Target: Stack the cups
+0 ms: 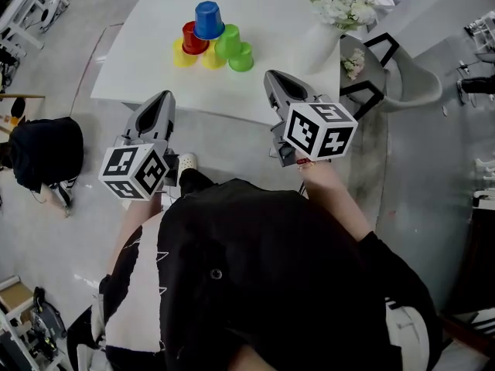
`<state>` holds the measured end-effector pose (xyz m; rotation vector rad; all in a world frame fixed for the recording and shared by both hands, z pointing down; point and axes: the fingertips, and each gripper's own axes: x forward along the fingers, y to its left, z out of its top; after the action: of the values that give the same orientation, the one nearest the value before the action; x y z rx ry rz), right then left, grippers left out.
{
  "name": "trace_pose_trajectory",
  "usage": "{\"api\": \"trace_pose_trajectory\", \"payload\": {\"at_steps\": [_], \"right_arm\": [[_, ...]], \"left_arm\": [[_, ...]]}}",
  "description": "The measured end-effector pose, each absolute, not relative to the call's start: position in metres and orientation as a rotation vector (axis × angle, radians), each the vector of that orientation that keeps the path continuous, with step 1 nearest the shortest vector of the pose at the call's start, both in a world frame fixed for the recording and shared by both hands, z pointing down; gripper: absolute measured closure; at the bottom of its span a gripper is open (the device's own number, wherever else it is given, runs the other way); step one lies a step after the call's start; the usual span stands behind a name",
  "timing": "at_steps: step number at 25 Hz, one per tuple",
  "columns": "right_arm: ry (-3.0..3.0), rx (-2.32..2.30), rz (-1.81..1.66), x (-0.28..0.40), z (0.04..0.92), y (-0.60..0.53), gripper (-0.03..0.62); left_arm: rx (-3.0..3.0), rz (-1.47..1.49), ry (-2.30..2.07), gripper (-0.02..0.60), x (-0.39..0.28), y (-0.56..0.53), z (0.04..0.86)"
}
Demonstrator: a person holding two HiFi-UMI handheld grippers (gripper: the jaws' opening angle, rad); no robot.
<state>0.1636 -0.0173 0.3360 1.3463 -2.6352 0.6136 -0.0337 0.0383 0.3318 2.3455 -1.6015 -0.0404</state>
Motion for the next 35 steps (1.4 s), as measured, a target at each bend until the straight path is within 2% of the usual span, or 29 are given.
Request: {"api": "trace_pose_trajectory", "payload": {"at_steps": [35], "right_arm": [[-2.581, 1.320, 0.621, 0.155, 0.355, -0.016, 0.592]], "left_arm": [[2.334, -0.035, -1.588, 0.572, -0.043, 0.036, 0.339]]}}
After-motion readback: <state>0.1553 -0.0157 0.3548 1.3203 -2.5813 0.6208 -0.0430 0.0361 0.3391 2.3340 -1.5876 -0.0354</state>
